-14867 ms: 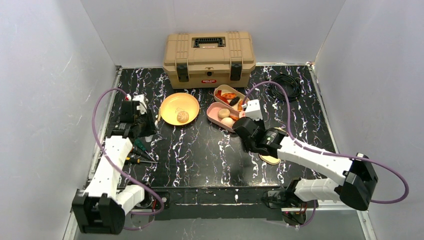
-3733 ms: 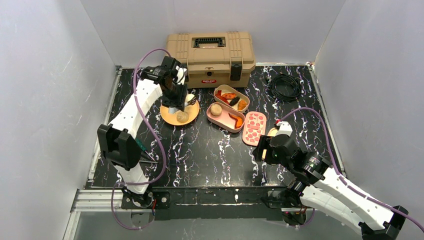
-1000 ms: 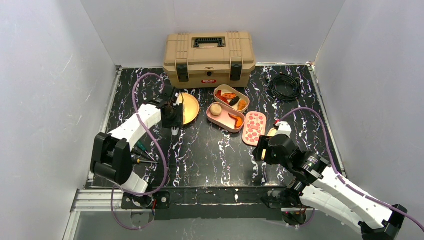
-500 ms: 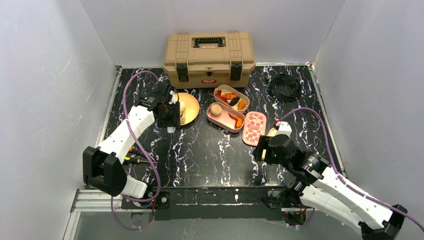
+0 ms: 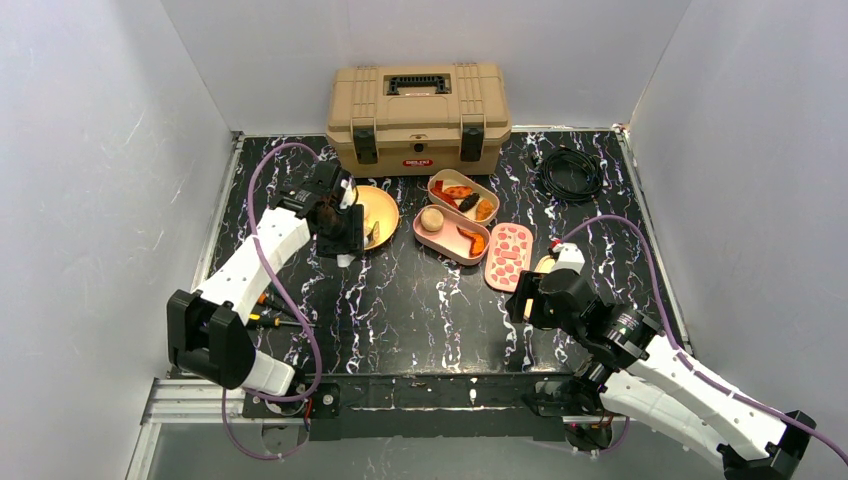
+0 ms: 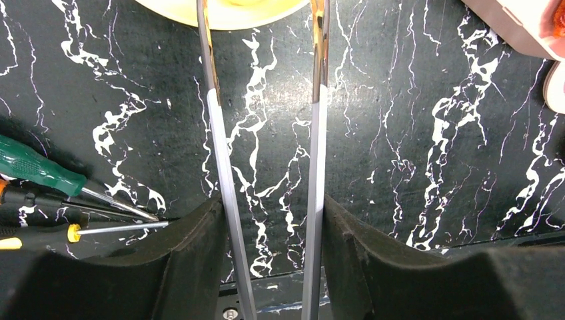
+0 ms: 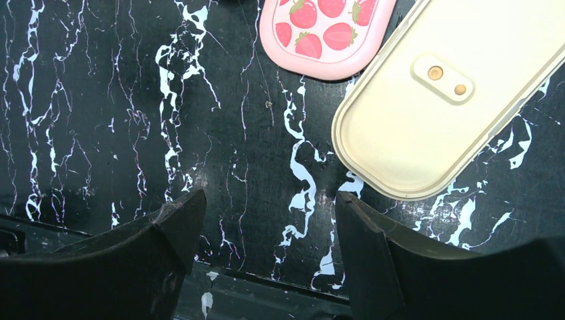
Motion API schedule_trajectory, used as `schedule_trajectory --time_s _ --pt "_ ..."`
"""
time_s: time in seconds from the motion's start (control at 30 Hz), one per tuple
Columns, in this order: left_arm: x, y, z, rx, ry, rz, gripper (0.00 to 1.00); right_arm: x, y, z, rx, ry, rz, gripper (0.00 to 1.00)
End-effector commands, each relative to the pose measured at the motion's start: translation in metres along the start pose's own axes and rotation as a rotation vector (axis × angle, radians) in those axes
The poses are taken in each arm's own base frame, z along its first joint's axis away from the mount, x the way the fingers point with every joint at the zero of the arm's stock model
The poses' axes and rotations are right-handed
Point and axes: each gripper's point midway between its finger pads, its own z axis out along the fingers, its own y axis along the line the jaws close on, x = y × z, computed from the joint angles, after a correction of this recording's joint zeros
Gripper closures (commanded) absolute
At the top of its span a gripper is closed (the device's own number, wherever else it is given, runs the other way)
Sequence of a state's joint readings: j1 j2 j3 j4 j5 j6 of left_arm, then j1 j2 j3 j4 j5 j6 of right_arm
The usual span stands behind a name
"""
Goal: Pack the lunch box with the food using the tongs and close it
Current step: Pick up the fake food from the plate.
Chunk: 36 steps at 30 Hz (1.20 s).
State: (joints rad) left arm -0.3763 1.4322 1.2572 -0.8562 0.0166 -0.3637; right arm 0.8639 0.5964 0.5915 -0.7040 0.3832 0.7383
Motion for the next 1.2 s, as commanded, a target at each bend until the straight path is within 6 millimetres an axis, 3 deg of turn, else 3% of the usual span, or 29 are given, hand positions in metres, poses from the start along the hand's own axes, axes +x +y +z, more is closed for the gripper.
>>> schedule_trajectory --time_s 0.0,0.2,0.47,0.6,0.97,1.17 --pt "0.001 -0.005 -0.01 0.021 0.012 -0.003 0.53 -0.009 0.003 -0.001 -0.01 -0.039 0.021 0.21" --pt "0.008 0.001 0.0 -0.013 0.067 0.012 0.55 -0.009 0.003 0.0 -0.008 -0.04 0.02 0.21" --pt "0.001 0.001 -0.004 -0.014 0.032 0.024 0.85 -0.008 0.002 0.0 -0.004 -0.039 0.019 0.21" --pt "-0.005 -0.003 -0.016 0.02 -0.021 0.039 0.94 -0.009 0.002 0.0 -0.003 -0.04 0.022 0.21" --pt "-0.011 -0.047 -0.065 0.204 -0.143 0.179 0.95 -0.008 0.001 0.001 0.005 -0.036 0.019 0.21" --pt "-0.002 -0.099 -0.07 0.291 -0.119 0.325 0.95 -0.009 0.001 0.001 0.007 -0.041 0.021 0.21"
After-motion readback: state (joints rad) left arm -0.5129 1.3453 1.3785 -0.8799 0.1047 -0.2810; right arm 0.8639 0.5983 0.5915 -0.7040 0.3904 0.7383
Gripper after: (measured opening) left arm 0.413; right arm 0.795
